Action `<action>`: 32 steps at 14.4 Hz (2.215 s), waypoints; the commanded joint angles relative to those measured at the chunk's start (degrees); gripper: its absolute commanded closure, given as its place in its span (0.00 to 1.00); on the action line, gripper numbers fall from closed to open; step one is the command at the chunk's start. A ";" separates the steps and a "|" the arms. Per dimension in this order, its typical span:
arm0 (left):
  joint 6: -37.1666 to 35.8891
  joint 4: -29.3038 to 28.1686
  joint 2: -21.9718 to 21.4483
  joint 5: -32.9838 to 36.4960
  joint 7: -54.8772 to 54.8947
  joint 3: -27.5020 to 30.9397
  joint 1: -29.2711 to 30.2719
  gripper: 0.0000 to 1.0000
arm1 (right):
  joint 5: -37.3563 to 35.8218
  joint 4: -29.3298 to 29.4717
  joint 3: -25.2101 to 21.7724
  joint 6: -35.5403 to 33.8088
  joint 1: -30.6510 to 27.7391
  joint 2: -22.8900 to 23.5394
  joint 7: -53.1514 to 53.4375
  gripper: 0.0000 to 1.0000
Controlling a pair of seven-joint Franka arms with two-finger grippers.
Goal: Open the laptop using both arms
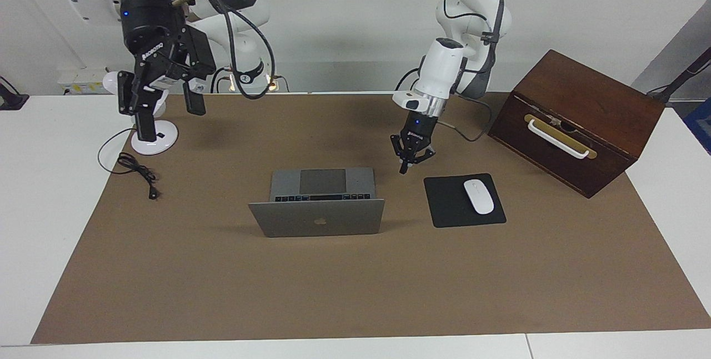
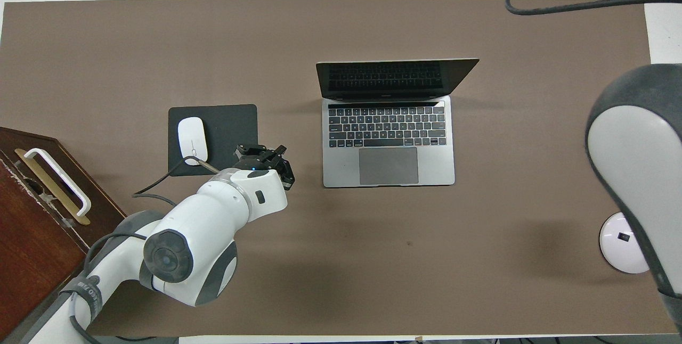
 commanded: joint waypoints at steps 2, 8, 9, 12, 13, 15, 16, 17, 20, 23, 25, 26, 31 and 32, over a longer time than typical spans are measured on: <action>-13.30 1.21 -7.12 -0.07 0.46 -0.19 3.48 1.00 | -1.70 3.12 -0.28 -21.26 -1.92 -0.11 -8.64 0.00; -40.65 15.36 -10.13 0.10 3.27 -0.19 8.59 0.81 | -6.60 8.05 -0.63 -50.29 -3.77 -2.66 -10.24 0.00; -42.59 16.51 -10.21 0.10 3.19 -0.19 9.29 0.70 | -6.71 7.70 -0.46 -53.03 -3.77 -3.71 -9.63 0.00; -48.05 18.62 -11.44 0.10 3.19 -0.19 12.01 0.00 | -7.76 2.44 -0.63 -60.77 -5.00 -6.61 -9.53 0.00; -49.11 19.15 -11.71 0.10 3.19 -0.19 13.06 0.00 | -8.38 -0.54 -0.63 -62.18 -5.44 -7.67 -9.53 0.00; -50.25 19.68 -12.85 0.10 3.19 -0.27 16.05 0.00 | -10.83 -6.69 -0.46 -62.90 -7.10 -10.56 -9.97 0.00; -51.65 19.68 -13.55 0.10 2.92 -0.19 16.85 0.00 | -10.84 -9.24 -0.02 -63.33 -8.33 -11.53 -9.97 0.00; -53.06 19.77 -13.99 0.10 2.92 -0.10 17.98 0.00 | -10.84 -11.62 0.07 -63.51 -8.86 -12.50 -9.80 0.00; -56.31 22.13 -14.43 0.10 2.48 -0.10 22.47 0.00 | -10.84 -14.36 -0.02 -63.43 -10.10 -12.77 -9.27 0.00; -59.48 25.21 -14.08 0.10 2.57 0.08 27.04 0.00 | -10.84 -15.24 -0.02 -58.88 -10.19 -12.42 -8.39 0.00; -61.85 27.93 -13.12 0.10 2.66 0.08 29.50 0.00 | -10.84 -15.94 0.07 -55.53 -10.27 -12.34 -7.69 0.00; -63.69 30.20 -12.07 0.10 2.57 0.17 29.86 0.00 | -10.84 -16.21 0.07 -55.34 -10.27 -12.33 -7.60 0.00; -78.89 47.16 -4.60 0.02 2.31 0.17 31.79 0.00 | -11.72 -18.76 -0.02 -52.53 -10.27 -12.60 -6.63 0.00; -80.83 48.84 -3.72 0.01 2.31 0.25 32.23 0.00 | -12.85 -18.85 0.07 -52.44 -10.27 -12.60 -6.63 0.00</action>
